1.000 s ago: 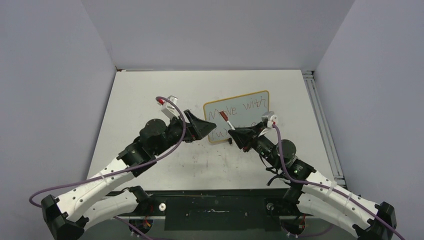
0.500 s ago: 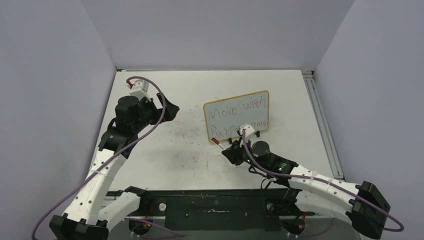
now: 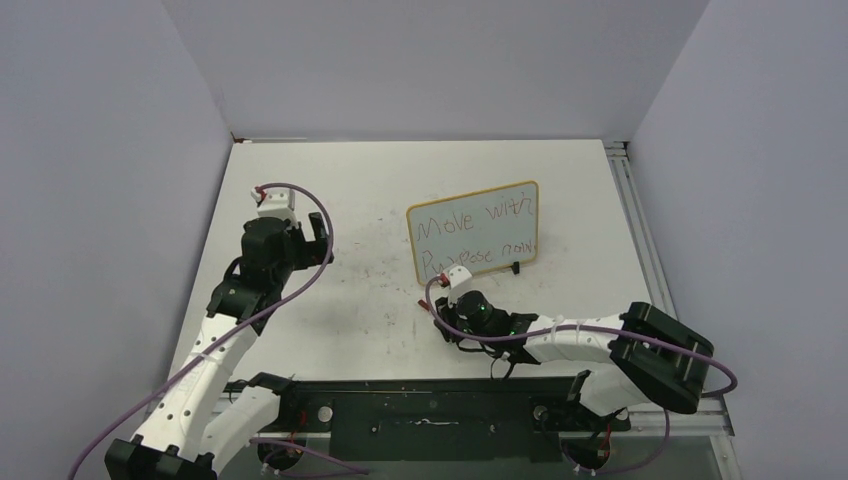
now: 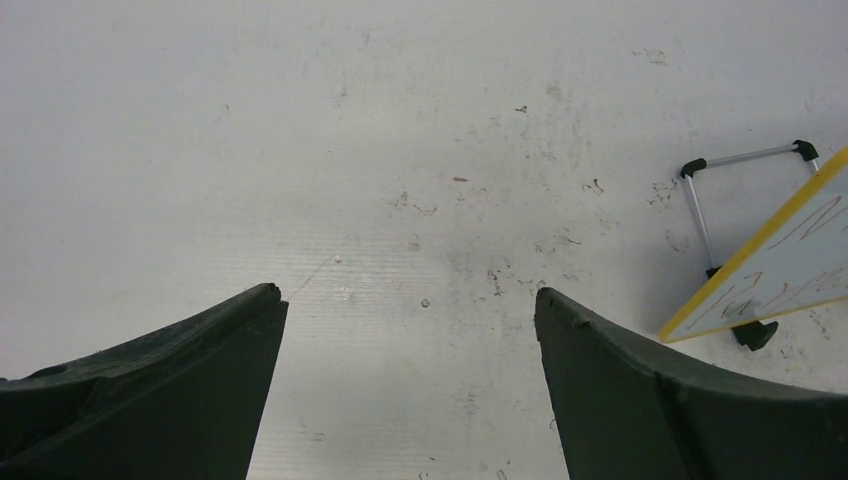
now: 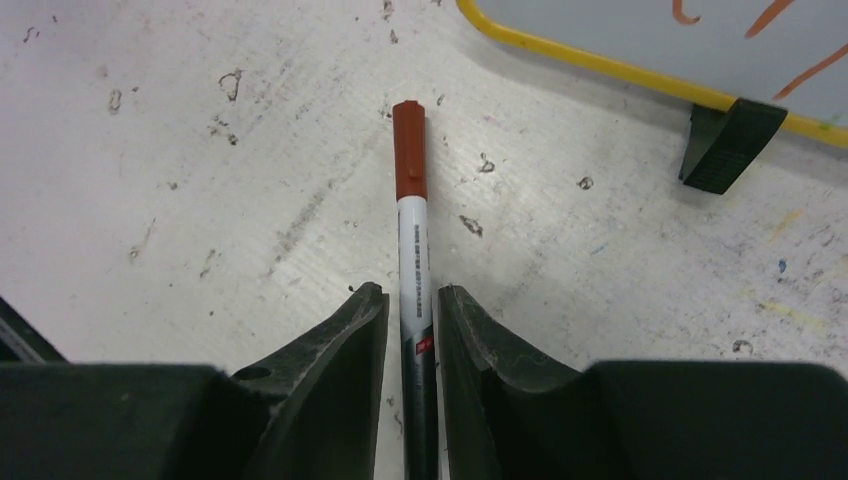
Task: Write a sentence on the whiteboard
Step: Place the whiteboard marker at the center of the board, then reset both arms
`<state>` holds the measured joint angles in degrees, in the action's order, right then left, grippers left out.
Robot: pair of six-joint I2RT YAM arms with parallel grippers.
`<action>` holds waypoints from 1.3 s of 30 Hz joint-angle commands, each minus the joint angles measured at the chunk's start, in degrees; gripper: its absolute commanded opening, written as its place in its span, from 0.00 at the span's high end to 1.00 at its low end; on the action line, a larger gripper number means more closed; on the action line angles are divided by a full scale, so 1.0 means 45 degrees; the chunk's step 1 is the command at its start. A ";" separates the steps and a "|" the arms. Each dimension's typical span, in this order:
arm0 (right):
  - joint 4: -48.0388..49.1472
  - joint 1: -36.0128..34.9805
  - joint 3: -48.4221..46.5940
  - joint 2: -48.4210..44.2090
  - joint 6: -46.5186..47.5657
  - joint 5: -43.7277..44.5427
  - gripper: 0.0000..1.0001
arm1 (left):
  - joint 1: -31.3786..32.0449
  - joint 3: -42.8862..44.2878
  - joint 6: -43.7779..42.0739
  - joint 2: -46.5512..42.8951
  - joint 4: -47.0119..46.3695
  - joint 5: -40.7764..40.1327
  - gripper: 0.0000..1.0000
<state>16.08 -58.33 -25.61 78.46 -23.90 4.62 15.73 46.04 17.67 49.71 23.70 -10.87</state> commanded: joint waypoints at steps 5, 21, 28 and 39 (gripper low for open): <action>0.0305 0.0034 -0.0855 -0.0148 -0.0071 0.1035 0.42 | -0.0079 0.0291 -0.0665 -0.0209 -0.0413 -0.0733 0.05; -0.5362 0.5546 -0.2320 -0.5322 0.0676 0.1028 0.05 | -0.0967 0.0006 -0.0113 -0.1198 -0.0912 -0.0274 0.04; -0.6072 0.9324 -0.2362 -0.7895 0.0723 0.1623 0.00 | -0.0969 -0.0004 -0.0092 -0.1790 -0.1089 -0.0904 0.04; -0.5278 0.9487 -0.1663 -0.9719 0.0842 0.3067 0.00 | -0.0937 -0.0043 -0.0269 -0.2048 -0.1088 -0.1006 0.04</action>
<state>-8.69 -15.79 -33.69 33.76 -20.97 16.08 11.62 45.56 17.12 41.25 21.85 -14.70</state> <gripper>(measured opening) 0.999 0.963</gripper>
